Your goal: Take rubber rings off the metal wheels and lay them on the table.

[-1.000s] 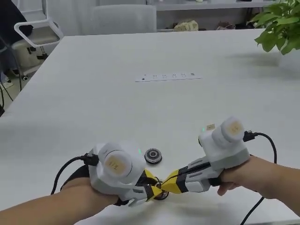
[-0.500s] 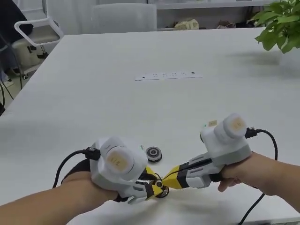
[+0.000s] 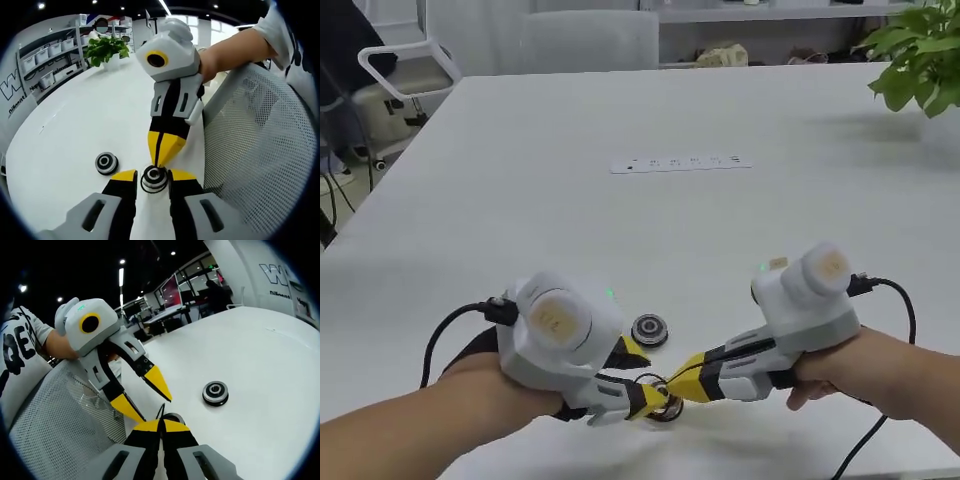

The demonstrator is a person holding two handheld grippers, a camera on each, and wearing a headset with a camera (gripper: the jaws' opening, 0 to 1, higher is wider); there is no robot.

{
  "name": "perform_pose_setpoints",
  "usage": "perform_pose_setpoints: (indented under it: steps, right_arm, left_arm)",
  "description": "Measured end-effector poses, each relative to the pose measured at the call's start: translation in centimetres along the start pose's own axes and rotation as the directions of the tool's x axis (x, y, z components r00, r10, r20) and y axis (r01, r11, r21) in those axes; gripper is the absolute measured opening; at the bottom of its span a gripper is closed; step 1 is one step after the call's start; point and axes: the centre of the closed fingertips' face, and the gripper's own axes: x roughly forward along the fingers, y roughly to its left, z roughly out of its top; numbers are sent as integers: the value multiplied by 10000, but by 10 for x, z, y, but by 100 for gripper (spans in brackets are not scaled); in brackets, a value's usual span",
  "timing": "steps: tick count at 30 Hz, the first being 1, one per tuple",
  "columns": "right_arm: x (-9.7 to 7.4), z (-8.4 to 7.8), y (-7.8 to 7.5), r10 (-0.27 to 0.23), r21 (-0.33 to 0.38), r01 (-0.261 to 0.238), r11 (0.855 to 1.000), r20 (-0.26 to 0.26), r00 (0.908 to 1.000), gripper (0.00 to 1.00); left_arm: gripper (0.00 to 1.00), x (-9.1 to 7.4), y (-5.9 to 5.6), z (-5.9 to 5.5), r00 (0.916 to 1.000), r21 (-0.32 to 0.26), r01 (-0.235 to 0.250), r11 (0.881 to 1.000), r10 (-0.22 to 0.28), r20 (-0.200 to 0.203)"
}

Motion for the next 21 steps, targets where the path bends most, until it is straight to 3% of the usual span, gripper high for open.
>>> perform_pose_setpoints:
  steps: [21]
  right_arm:
    - [-2,2,-1,-13,160,10,9999,158,9999,0]
  left_arm:
    - [31,-45,5,3,9958,-833,-482,9954,544,735]
